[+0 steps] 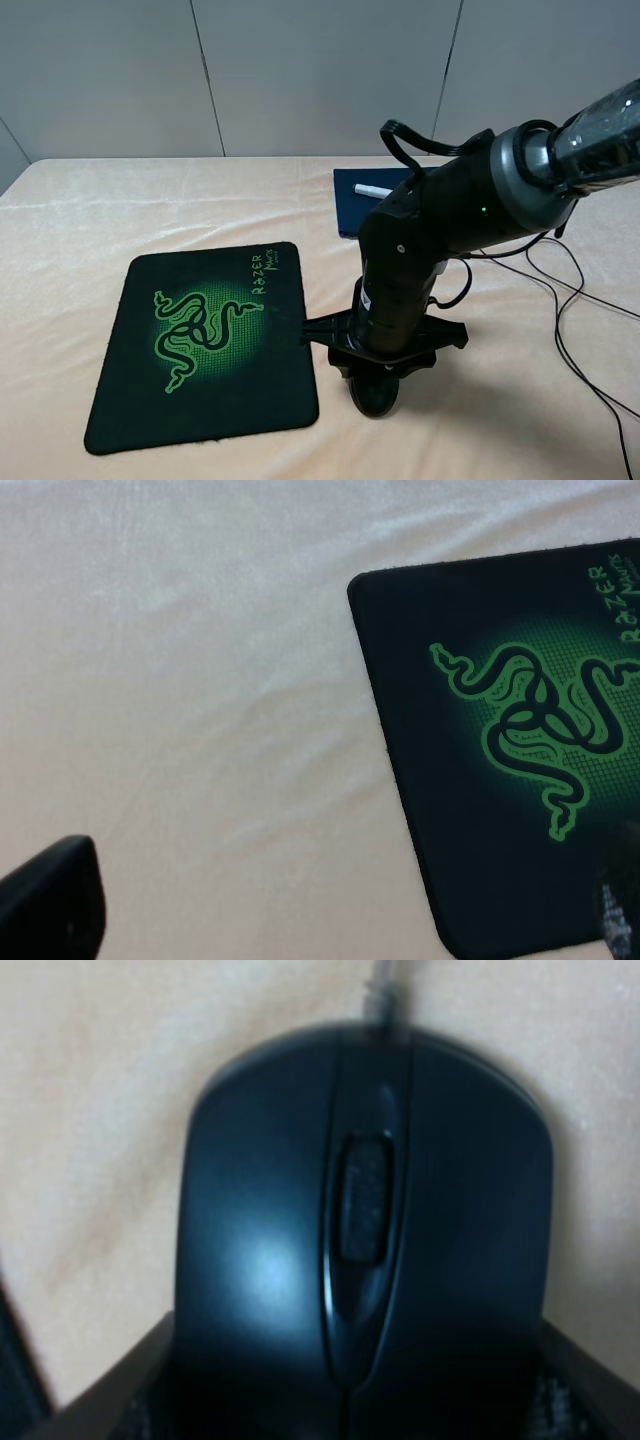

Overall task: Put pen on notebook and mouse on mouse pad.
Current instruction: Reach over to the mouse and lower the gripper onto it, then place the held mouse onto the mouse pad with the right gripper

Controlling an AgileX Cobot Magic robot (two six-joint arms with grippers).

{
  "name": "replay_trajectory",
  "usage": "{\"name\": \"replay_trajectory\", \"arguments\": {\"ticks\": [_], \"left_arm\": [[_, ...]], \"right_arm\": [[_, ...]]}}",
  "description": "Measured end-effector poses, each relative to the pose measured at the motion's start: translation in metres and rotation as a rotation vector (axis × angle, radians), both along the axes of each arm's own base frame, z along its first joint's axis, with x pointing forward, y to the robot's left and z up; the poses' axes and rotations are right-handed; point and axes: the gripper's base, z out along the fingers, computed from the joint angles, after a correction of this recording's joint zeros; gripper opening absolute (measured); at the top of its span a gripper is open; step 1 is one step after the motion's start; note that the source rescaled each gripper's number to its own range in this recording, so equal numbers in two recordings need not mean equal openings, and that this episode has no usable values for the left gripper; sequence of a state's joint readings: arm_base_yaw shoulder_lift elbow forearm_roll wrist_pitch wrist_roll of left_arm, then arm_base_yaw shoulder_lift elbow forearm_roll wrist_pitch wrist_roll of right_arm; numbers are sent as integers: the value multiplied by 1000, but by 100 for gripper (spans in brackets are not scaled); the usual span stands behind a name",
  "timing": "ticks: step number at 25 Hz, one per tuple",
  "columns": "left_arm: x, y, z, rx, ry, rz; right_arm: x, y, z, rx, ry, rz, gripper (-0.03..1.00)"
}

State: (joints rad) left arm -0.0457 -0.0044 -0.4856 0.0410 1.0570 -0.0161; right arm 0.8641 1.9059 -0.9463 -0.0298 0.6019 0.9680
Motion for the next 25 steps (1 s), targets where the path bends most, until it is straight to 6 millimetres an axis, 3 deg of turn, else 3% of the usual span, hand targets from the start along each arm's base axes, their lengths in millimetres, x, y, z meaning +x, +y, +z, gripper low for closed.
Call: {"name": "replay_trajectory", "arguments": {"ticks": [11,20,25], "left_arm": [[0,0,0,0,0,0],[0,0,0,0,0,0],[0,0,0,0,0,0]], "right_arm": [[-4,-3,7,-24,31,-4,58],[-3,2,73,-3,49,84,58],[-7,17,95,76,114,103,58]]}}
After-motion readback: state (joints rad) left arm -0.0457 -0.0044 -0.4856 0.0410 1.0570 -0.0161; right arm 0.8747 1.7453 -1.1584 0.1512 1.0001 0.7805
